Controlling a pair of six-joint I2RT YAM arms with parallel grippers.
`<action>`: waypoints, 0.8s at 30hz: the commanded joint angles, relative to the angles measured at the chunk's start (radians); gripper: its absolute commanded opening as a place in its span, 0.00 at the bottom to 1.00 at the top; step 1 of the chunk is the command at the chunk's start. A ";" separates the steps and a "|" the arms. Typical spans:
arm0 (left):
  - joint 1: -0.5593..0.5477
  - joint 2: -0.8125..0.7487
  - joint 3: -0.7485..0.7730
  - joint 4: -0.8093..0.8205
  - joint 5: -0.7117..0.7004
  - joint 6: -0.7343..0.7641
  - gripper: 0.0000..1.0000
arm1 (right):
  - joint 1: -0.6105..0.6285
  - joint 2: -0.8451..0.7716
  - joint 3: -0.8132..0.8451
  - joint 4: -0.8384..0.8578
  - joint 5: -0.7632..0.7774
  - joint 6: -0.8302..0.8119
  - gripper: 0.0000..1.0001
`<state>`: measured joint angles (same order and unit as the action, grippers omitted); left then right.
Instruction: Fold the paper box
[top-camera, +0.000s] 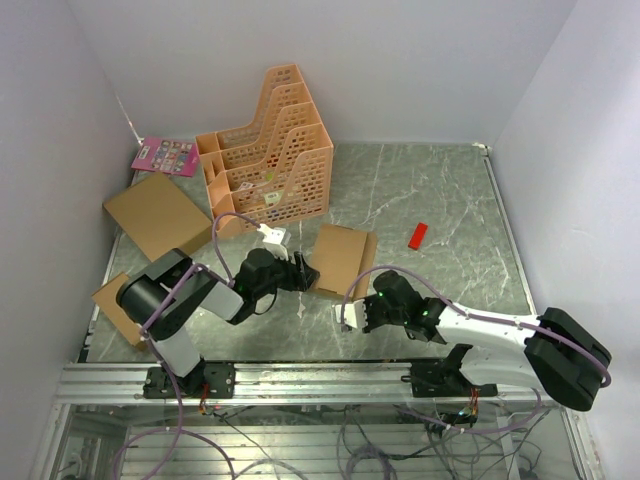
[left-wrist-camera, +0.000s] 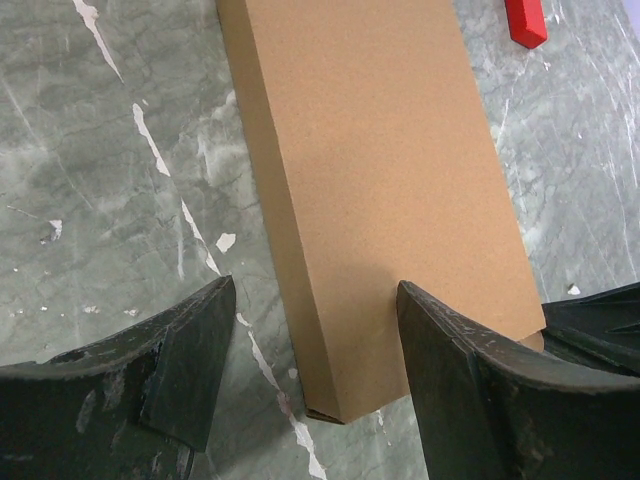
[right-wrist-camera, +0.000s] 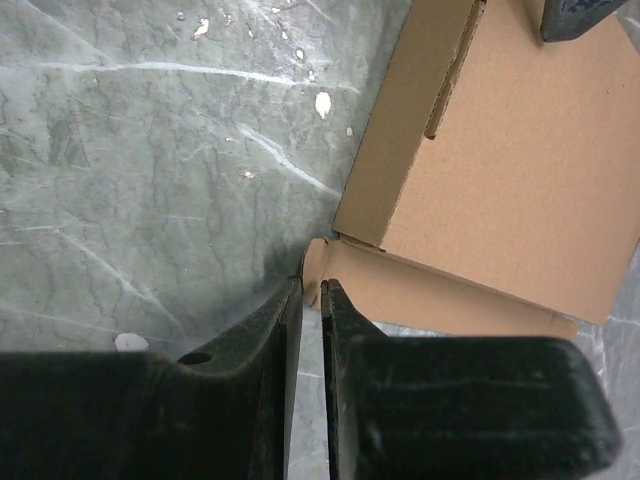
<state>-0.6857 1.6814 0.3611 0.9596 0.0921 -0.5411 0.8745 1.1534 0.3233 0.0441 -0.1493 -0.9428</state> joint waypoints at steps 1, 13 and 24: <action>-0.007 0.028 -0.007 0.028 0.008 0.007 0.76 | 0.005 -0.019 0.000 0.034 0.011 0.037 0.14; -0.007 0.061 -0.006 0.051 0.016 0.003 0.76 | -0.005 -0.009 0.041 -0.029 -0.045 0.114 0.00; -0.007 0.058 -0.011 0.050 0.021 0.007 0.75 | -0.040 0.029 0.112 -0.104 -0.082 0.197 0.00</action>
<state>-0.6857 1.7191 0.3611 1.0203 0.0986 -0.5430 0.8486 1.1652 0.3958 -0.0292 -0.2039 -0.7887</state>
